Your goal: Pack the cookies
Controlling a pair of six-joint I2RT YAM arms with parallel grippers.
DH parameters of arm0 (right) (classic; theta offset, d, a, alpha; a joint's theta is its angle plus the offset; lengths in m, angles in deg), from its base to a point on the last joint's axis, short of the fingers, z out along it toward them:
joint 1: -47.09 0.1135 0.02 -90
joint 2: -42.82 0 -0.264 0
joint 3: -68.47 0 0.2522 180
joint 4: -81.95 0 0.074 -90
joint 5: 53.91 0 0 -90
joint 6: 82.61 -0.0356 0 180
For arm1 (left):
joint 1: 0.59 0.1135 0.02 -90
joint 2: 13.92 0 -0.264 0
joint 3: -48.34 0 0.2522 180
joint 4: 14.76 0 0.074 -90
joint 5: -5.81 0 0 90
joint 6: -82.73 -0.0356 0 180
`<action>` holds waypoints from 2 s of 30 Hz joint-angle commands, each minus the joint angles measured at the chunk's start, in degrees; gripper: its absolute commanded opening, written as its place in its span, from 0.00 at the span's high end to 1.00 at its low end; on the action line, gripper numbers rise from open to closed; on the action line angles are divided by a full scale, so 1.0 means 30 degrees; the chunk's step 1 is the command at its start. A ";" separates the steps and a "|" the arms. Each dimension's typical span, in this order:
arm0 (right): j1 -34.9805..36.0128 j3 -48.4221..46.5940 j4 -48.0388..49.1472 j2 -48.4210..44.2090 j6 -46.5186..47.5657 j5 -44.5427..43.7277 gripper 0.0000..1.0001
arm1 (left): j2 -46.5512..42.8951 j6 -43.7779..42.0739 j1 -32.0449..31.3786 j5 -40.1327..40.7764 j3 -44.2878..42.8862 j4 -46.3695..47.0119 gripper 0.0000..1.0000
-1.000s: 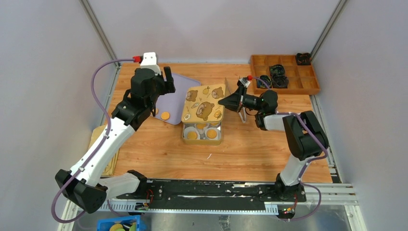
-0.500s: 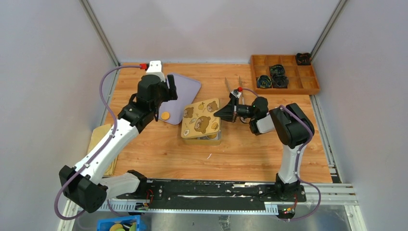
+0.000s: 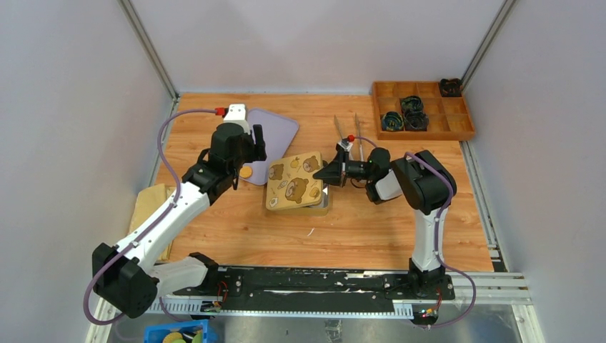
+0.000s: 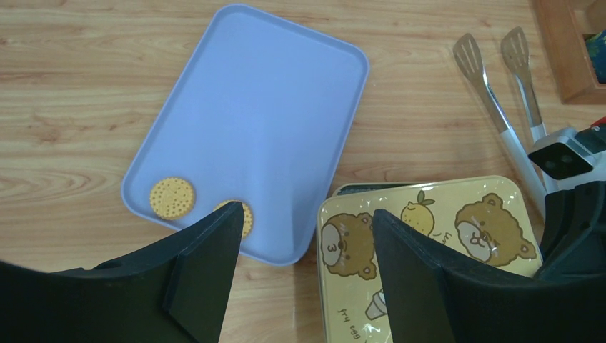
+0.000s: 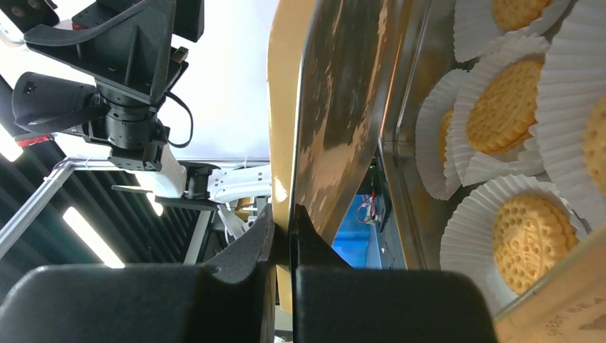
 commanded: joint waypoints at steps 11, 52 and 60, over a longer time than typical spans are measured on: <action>-0.0844 0.1061 0.0640 0.0686 0.1941 -0.0664 1.00 | -0.0436 0.0087 -0.0089 -0.0811 0.0587 0.1107 0.28; -0.2919 -0.2337 -3.1602 -0.9740 1.9671 -0.7607 0.35 | -0.0435 -0.0156 -0.0089 -0.0833 0.0559 0.0694 0.28; -0.2889 -0.3569 -3.4872 -1.1546 2.1508 -1.1440 0.40 | -0.0386 0.0260 -0.0087 0.0278 0.0669 0.0402 0.28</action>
